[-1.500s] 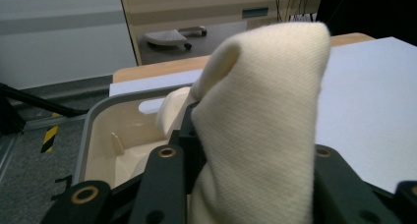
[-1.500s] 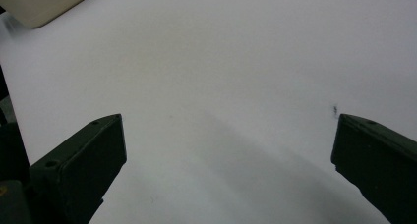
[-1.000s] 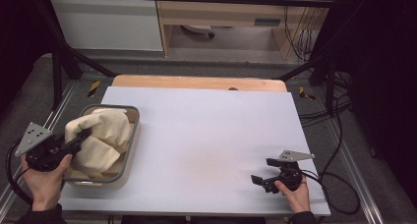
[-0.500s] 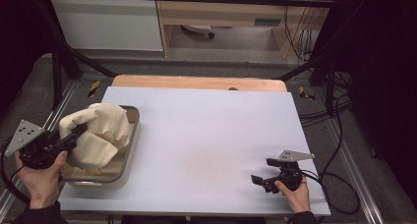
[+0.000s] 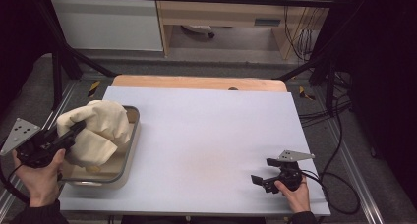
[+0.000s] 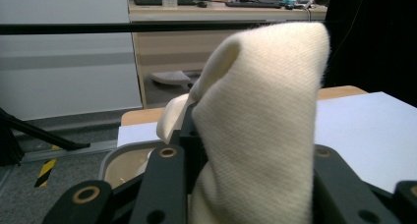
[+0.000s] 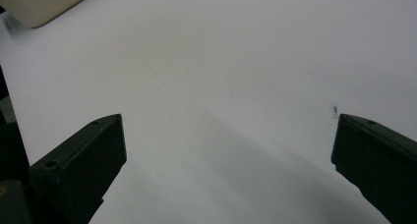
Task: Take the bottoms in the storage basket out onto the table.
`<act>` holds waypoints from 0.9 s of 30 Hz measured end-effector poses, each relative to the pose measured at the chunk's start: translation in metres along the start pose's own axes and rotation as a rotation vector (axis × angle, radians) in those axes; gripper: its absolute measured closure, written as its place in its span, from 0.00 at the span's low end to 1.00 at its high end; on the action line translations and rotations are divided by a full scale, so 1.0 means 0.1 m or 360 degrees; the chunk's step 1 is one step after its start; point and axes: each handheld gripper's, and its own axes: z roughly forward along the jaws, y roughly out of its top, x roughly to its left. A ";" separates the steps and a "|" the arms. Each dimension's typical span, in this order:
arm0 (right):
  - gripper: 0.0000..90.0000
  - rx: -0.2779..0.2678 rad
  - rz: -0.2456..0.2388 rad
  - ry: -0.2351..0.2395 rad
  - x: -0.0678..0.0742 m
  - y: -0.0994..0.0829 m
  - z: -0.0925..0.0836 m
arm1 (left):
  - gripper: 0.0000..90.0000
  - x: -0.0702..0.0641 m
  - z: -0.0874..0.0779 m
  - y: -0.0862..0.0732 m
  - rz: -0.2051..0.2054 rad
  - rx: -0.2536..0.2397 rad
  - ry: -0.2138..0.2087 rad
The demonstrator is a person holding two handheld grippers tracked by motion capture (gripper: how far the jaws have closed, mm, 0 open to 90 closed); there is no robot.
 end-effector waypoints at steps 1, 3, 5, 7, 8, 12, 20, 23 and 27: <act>0.01 -0.0002 -0.0003 -0.0001 0.00 0.00 0.00 | 0.74 0.00 0.00 0.01 -0.0001 -0.0003 0.0000; 0.01 0.0000 0.0000 -0.0001 0.00 0.00 0.00 | 0.74 -0.01 0.00 0.02 0.0001 -0.0011 -0.0003; 0.01 -0.0003 0.0001 -0.0001 0.00 0.00 0.00 | 0.74 -0.01 0.00 0.04 0.0001 -0.0020 -0.0007; 0.01 0.0000 0.0000 0.0000 0.00 0.00 0.00 | 0.74 -0.02 0.00 0.06 -0.0002 -0.0027 -0.0008; 0.01 0.0000 0.0000 0.0000 0.00 0.00 0.00 | 0.74 -0.02 0.00 0.06 0.0000 -0.0030 -0.0010; 0.01 0.0001 0.0000 0.0000 0.00 0.00 0.00 | 0.74 -0.03 0.01 0.09 -0.0003 -0.0045 -0.0015; 0.01 -0.0001 -0.0003 0.0000 0.00 0.00 0.00 | 0.74 -0.07 0.02 0.15 -0.0002 -0.0080 -0.0031; 0.01 -0.0001 -0.0003 -0.0001 0.00 0.00 0.00 | 0.74 -0.08 0.02 0.16 -0.0004 -0.0090 -0.0033; 0.01 0.0002 0.0000 -0.0001 0.00 0.00 0.00 | 0.74 -0.10 0.04 0.18 -0.0001 -0.0095 -0.0037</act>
